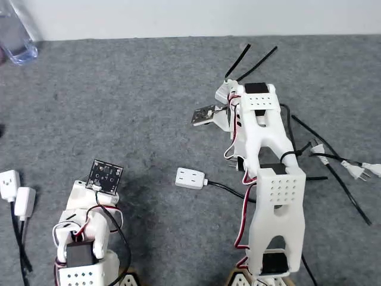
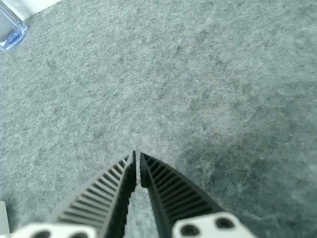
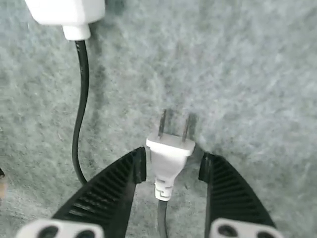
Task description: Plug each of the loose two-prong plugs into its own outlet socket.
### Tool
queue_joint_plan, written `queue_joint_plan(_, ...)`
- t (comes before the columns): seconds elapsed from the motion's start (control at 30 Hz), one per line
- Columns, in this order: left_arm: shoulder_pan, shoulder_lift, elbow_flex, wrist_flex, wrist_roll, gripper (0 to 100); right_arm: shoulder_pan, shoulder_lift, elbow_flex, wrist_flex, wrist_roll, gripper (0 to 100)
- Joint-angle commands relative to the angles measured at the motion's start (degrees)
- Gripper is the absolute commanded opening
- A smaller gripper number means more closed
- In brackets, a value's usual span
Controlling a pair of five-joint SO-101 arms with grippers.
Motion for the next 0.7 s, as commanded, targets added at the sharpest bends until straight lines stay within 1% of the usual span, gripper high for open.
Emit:
queue_joint_plan(0.0, 0.4, 0.0, -0.2, 0.0, -0.4, 2, 0.7, 1.4, -0.5, 0.7, 0.4, 19.4)
queue_joint_plan(0.13, 0.4, 0.0, -0.2, 0.0, -0.4, 2, 1.5, 4.6, -0.7, -0.2, 0.2, 19.4)
queue_joint_plan(0.57, 0.4, 0.0, -0.2, 0.0, -0.4, 2, 1.3, 4.9, -0.5, 0.1, -11.9, 19.4)
queue_joint_plan(0.67, 0.4, 0.0, -0.2, 0.0, -0.4, 2, 1.3, 4.6, -0.6, 0.1, -13.6, 19.4)
